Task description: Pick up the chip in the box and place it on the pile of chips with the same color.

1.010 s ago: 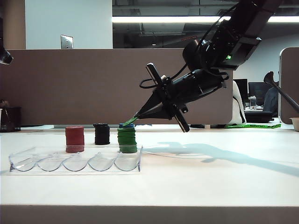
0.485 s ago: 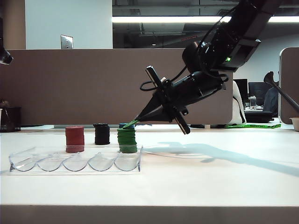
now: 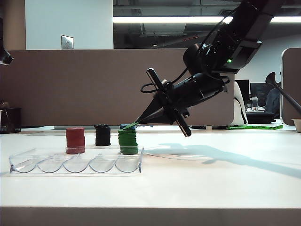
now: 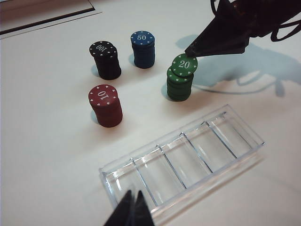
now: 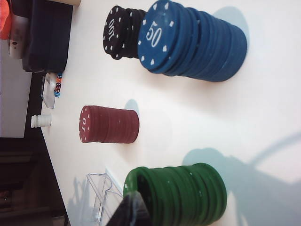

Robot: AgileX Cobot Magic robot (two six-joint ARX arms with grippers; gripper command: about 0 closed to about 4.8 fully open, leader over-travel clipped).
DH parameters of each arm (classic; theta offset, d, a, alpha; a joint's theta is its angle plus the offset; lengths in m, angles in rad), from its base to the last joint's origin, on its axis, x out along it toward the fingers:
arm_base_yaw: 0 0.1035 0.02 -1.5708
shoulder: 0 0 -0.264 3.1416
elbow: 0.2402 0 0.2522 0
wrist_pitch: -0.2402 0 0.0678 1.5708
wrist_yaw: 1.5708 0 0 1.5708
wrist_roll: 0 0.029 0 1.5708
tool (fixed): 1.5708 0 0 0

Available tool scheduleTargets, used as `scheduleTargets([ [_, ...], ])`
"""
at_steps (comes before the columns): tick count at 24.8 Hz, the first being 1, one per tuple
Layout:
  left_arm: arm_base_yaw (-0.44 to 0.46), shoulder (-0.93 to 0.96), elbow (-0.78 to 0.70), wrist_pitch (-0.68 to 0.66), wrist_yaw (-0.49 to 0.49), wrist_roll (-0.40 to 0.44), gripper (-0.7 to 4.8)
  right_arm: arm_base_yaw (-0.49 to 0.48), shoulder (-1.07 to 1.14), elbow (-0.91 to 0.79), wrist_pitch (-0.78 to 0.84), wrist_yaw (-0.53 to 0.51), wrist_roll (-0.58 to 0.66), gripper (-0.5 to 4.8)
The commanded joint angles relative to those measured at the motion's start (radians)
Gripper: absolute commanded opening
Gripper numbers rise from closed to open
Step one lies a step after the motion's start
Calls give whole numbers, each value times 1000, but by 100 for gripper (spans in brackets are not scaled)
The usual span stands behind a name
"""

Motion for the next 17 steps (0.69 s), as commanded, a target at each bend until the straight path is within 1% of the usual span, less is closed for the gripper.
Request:
scheduleTargets([
  [1,2,-2,3,13,6,0,-6,3,-3,4,8,-22,-7,-1],
  [11,2,-2,3,13,6,0,-6,3,-3,4,8,-23,-7,0],
  [14,2,-2,3,13,6,0,-6,3,-3,4,8,-23,-8,23],
  [17,2,-2,3,13,6,0,-6,3,-3,4,8,-22,-8,24],
])
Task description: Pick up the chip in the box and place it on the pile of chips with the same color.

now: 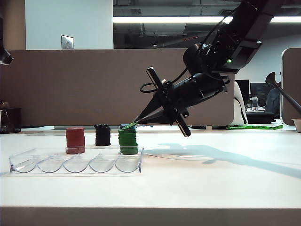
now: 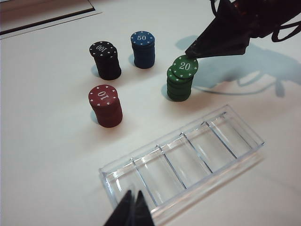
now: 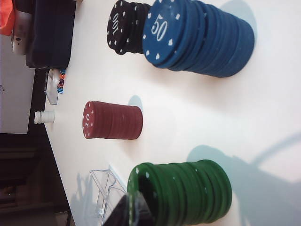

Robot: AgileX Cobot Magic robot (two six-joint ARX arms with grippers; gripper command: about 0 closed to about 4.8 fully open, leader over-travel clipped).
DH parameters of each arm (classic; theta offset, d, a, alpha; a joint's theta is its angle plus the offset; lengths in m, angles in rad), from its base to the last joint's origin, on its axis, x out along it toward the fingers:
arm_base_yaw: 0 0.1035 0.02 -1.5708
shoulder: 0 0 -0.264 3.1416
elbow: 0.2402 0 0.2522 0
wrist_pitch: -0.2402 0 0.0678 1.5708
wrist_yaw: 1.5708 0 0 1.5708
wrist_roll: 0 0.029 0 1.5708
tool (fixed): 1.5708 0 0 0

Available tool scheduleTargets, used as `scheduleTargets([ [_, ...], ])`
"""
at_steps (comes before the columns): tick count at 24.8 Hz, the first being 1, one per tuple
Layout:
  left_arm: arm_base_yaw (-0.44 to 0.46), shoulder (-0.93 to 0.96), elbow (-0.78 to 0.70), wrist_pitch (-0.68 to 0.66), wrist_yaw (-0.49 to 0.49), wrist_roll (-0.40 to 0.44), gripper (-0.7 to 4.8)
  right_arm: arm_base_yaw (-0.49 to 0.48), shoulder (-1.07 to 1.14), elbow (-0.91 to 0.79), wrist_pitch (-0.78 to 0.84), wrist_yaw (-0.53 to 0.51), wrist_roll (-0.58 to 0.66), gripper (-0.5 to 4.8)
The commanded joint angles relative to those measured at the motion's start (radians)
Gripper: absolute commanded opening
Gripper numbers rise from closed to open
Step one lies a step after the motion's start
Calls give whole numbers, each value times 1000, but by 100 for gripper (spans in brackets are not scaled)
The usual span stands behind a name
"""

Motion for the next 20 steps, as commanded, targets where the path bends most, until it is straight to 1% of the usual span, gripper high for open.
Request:
scheduleTargets([
  [1,2,-1,3,13,6,0,-6,3,-3,4,9,-3,-7,24],
  [2,2,-1,3,12,6,0,-6,3,-3,4,9,-3,-7,24],
  [4,2,-1,3,12,6,-1,-6,3,-3,4,9,-3,-7,52],
  [5,2,-1,3,11,6,-1,-6,3,-3,4,9,-3,-7,57],
  [20,2,-1,3,-2,6,0,-6,3,-3,4,9,5,-26,68],
])
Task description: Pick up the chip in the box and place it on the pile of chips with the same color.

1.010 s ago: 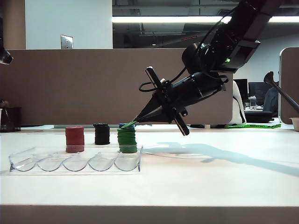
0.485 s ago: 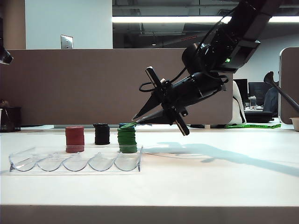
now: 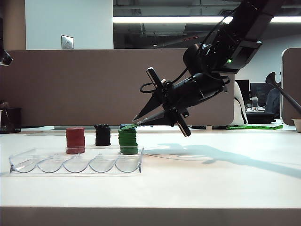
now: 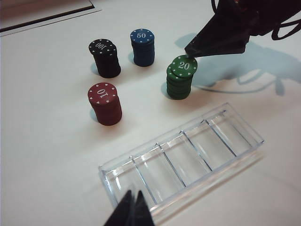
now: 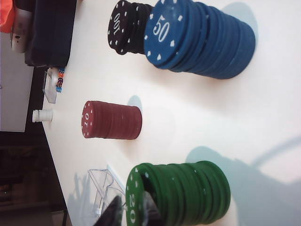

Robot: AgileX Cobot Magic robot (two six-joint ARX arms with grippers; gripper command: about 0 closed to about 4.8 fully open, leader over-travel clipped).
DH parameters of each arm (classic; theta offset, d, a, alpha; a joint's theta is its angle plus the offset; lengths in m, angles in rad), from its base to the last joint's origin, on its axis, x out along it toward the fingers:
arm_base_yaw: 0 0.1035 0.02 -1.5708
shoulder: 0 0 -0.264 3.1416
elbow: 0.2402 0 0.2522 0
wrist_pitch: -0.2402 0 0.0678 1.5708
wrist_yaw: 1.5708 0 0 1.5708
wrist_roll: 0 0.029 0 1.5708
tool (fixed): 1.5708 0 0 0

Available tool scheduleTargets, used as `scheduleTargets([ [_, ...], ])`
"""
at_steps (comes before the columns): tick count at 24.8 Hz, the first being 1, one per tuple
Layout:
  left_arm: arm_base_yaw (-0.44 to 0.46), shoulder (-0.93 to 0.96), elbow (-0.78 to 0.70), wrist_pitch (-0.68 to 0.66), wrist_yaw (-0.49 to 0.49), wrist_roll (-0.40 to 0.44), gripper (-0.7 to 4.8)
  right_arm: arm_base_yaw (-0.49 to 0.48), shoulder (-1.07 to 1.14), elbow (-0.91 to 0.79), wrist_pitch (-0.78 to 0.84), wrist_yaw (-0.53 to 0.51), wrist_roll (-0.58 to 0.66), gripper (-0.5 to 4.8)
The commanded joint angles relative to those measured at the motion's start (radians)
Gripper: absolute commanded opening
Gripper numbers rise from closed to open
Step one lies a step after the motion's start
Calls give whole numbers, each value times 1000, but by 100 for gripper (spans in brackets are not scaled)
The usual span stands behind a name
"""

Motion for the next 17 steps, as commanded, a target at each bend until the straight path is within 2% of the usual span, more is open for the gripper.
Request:
scheduleTargets([
  [1,2,-2,3,5,6,0,-6,3,-3,4,9,3,-8,68],
  [3,2,-2,3,5,6,0,-6,3,-3,4,9,3,-8,115],
  [14,2,-2,3,9,4,-2,-6,-6,-7,5,9,63,-10,114],
  [17,3,-6,3,38,-6,-81,-6,-21,-24,6,16,16,-59,2],
])
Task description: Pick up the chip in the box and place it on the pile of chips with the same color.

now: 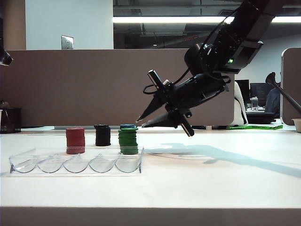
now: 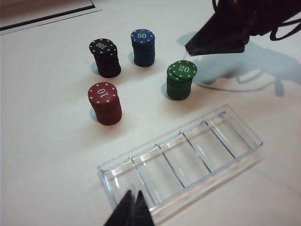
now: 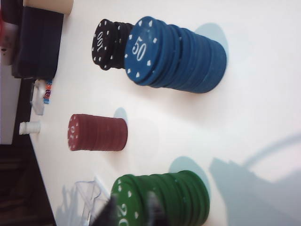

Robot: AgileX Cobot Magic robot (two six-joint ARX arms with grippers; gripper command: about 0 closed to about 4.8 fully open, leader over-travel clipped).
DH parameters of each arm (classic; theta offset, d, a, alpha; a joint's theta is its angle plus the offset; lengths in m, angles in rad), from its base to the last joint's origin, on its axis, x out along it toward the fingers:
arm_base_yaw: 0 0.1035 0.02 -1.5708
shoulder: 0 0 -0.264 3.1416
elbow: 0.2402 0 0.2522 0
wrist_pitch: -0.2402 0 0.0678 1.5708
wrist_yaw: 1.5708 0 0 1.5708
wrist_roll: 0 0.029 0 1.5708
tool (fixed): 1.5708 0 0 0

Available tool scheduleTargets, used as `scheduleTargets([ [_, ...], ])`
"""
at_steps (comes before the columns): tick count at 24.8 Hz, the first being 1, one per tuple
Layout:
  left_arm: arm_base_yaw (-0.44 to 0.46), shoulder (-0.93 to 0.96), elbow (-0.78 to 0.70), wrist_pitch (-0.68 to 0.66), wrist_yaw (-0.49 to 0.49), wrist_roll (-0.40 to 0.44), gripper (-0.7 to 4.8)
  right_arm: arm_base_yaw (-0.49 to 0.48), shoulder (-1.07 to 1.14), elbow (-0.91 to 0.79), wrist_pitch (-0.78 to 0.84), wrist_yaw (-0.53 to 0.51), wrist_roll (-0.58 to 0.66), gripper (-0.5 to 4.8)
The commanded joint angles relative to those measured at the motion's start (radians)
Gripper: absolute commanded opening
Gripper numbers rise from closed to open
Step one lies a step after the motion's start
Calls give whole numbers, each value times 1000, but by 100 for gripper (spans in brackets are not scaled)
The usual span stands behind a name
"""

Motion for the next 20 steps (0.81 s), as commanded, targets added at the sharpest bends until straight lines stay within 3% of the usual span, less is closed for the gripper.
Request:
scheduleTargets([
  [1,3,-8,3,42,-5,-67,-6,-11,-32,5,14,-35,-68,-8],
  [3,3,-21,4,64,-13,-67,-6,-14,-66,5,11,-10,-137,-8],
  [5,3,-43,4,92,-50,-66,-6,-14,-114,5,-2,80,-220,-8],
  [8,3,-85,5,111,-132,-65,-5,-14,-210,5,-85,320,-441,-8],
  [12,3,-121,5,111,-135,-62,-5,-14,-302,4,-204,630,-675,-7],
  [14,3,-128,5,111,-135,-62,-5,-14,-340,-2,-225,706,-736,-7],
  [16,3,-129,5,111,-135,-62,-5,-14,-393,-40,-209,710,-757,-7],
  [20,3,-129,5,109,-135,-62,-6,-14,-547,-249,-64,751,-756,-7],
])
